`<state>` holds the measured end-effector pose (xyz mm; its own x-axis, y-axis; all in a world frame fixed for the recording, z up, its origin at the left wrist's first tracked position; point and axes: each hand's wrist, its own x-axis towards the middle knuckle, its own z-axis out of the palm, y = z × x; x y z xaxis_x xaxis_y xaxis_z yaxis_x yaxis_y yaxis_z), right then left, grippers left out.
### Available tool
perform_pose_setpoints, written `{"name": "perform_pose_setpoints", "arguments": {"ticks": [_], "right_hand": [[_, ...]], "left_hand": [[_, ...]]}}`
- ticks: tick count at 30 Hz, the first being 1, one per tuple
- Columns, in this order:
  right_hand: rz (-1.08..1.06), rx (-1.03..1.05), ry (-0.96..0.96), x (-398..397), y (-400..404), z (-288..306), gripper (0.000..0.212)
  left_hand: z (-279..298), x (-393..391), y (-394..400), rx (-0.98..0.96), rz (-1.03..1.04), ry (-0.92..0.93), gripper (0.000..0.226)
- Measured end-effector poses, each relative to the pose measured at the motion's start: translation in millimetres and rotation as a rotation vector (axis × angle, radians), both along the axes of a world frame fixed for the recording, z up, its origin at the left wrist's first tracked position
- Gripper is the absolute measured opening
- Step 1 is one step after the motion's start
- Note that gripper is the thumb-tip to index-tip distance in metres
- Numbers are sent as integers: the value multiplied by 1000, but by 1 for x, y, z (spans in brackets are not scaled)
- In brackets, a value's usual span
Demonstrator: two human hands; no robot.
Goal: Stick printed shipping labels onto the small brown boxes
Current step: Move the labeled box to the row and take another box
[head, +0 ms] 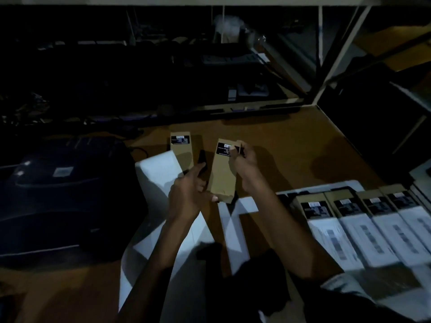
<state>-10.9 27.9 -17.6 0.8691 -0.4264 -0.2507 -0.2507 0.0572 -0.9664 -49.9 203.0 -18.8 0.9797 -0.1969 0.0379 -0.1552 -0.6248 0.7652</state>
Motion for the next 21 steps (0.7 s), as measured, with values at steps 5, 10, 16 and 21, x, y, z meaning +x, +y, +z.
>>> {"name": "perform_pose_setpoints", "arguments": {"ticks": [5, 10, 16, 21], "right_hand": [[61, -42, 97, -83, 15, -6, 50], [108, -174, 182, -147, 23, -35, 55], [184, -321, 182, -201, 29, -43, 45], [299, -453, 253, -238, 27, -45, 60]], "left_hand": [[-8, -85, 15, -78, -130, 97, 96], [-31, -145, 29, -76, -142, 120, 96], [-46, -197, 21, -59, -139, 13, 84], [-63, -225, 8, -83, -156, -28, 68]]}}
